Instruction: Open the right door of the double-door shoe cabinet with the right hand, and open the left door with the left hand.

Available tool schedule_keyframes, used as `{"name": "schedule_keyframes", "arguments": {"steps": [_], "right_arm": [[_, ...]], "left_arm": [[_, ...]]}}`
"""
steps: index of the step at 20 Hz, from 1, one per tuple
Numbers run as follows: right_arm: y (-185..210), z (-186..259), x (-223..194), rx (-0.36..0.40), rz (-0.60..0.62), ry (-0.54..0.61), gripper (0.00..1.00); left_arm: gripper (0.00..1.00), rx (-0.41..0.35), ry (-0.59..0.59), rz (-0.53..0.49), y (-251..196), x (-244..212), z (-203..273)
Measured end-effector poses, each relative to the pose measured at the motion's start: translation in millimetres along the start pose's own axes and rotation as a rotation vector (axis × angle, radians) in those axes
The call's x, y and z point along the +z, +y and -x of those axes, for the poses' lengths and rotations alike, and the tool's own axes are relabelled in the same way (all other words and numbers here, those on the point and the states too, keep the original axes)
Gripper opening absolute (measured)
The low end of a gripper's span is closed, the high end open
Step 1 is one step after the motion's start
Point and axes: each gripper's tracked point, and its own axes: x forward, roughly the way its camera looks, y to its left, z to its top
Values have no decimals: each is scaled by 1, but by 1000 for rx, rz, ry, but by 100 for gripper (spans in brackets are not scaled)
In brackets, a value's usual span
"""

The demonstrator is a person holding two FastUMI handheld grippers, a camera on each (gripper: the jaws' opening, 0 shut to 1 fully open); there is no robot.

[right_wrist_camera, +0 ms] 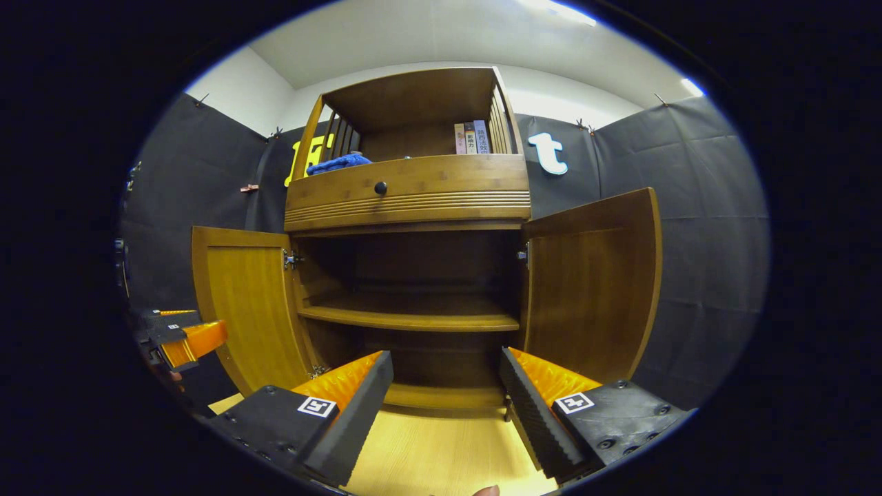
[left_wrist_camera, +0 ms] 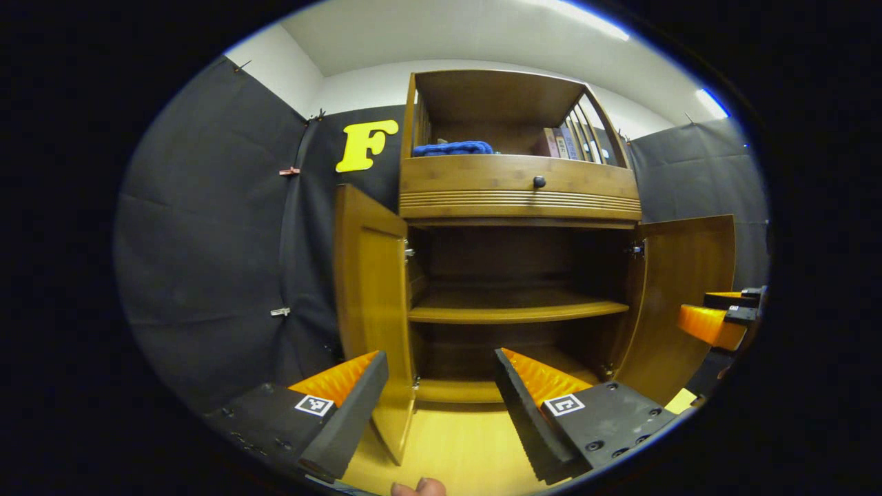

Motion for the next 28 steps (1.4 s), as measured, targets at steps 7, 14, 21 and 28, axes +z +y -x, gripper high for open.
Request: {"name": "schedule_keyframes", "arguments": {"steps": [7, 14, 21, 28], "right_arm": [[-24, 2, 3, 10, -9, -9, 97], [-44, 4, 8, 12, -30, -27, 99], [-55, 4, 12, 22, -39, -45, 92], [-58, 4, 13, 27, -31, -49, 92]], "left_arm": [[93, -50, -30, 26, -57, 15, -16], [93, -59, -30, -25, -94, 19, -23], [93, -55, -40, -45, -114, 21, -24], [93, -63, -28, -53, -120, 19, -27]]}}
